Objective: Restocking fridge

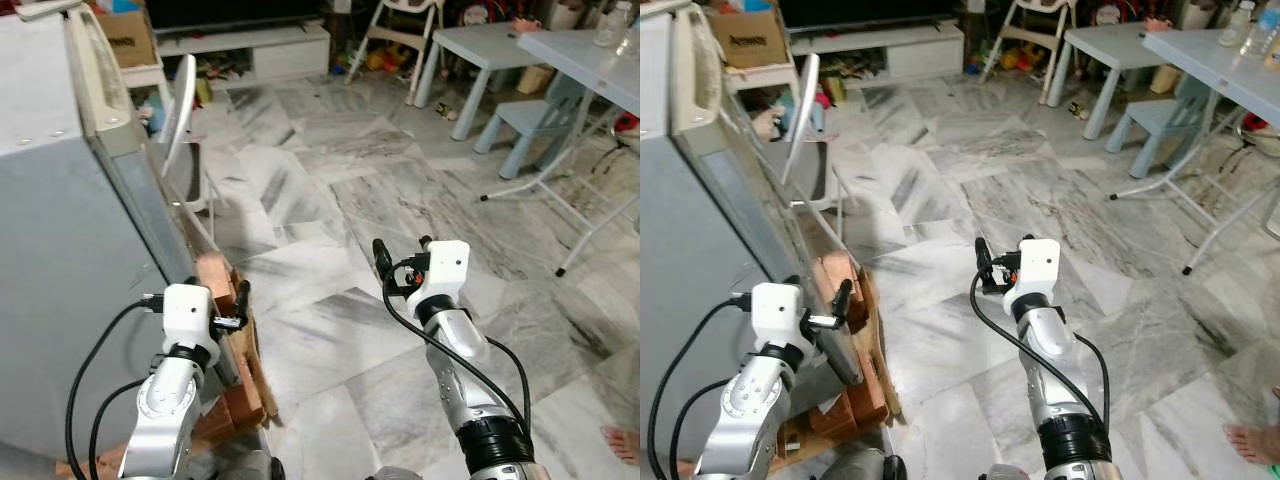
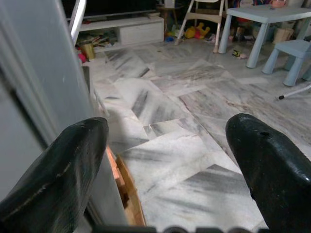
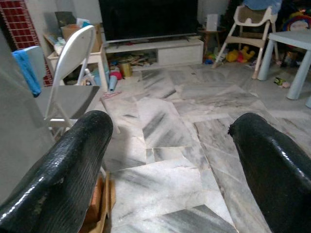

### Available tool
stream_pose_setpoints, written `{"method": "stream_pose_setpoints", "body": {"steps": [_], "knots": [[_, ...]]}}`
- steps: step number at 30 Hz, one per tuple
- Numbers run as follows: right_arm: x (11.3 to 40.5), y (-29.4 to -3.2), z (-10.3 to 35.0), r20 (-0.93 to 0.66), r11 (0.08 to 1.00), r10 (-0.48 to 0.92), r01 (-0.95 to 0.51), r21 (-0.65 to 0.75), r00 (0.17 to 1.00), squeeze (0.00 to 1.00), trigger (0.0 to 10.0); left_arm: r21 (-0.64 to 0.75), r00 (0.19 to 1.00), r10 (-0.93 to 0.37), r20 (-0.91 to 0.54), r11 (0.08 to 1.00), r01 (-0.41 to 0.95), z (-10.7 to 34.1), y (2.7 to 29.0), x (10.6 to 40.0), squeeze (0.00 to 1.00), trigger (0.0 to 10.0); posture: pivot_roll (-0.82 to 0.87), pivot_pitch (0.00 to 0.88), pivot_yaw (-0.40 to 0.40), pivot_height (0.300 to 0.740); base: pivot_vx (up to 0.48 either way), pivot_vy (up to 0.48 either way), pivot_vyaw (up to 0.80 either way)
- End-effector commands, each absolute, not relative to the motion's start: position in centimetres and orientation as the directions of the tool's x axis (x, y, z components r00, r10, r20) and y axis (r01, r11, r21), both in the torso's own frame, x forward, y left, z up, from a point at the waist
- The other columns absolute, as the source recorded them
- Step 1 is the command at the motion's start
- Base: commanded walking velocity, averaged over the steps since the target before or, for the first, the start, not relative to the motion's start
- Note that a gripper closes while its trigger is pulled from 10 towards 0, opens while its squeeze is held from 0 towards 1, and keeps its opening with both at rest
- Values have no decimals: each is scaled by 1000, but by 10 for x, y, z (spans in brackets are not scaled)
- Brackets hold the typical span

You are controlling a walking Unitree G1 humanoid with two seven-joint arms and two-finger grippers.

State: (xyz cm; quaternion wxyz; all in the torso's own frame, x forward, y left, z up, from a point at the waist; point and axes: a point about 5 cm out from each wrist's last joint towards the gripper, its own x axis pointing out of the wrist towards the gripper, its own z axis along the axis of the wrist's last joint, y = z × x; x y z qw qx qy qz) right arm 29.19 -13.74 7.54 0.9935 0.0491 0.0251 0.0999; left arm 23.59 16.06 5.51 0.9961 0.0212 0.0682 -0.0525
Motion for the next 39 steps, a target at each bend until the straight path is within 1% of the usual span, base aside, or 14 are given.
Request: {"method": "stream_pose_setpoints", "body": {"steps": [1, 8, 20, 35, 39], "knots": [[294, -137, 81, -18, 973, 209, -206, 105, 978, 0, 10000, 48, 987, -87, -135, 994, 94, 58, 164, 237, 0, 10000, 20, 0, -29, 740, 0, 0, 775], [295, -138, 81, -19, 974, 205, -202, 104, 979, 0, 10000, 42, 986, -88, -142, 995, 94, 58, 161, 241, 0, 10000, 23, 0, -32, 740, 0, 0, 788], [294, -140, 79, -27, 976, 192, -188, 111, 981, 0, 10000, 28, 986, -102, -131, 994, 106, 60, 155, 244, 0, 10000, 19, 0, -29, 740, 0, 0, 0], [294, -139, 80, -24, 976, 189, -185, 112, 982, 0, 10000, 28, 986, -101, -132, 994, 105, 61, 154, 248, 0, 10000, 15, 0, -26, 740, 0, -407, 0], [294, -138, 80, -25, 976, 192, -188, 110, 981, 0, 10000, 36, 988, -82, -133, 996, 87, 61, 155, 250, 0, 10000, 15, 0, -25, 740, 0, 0, 0]]}}
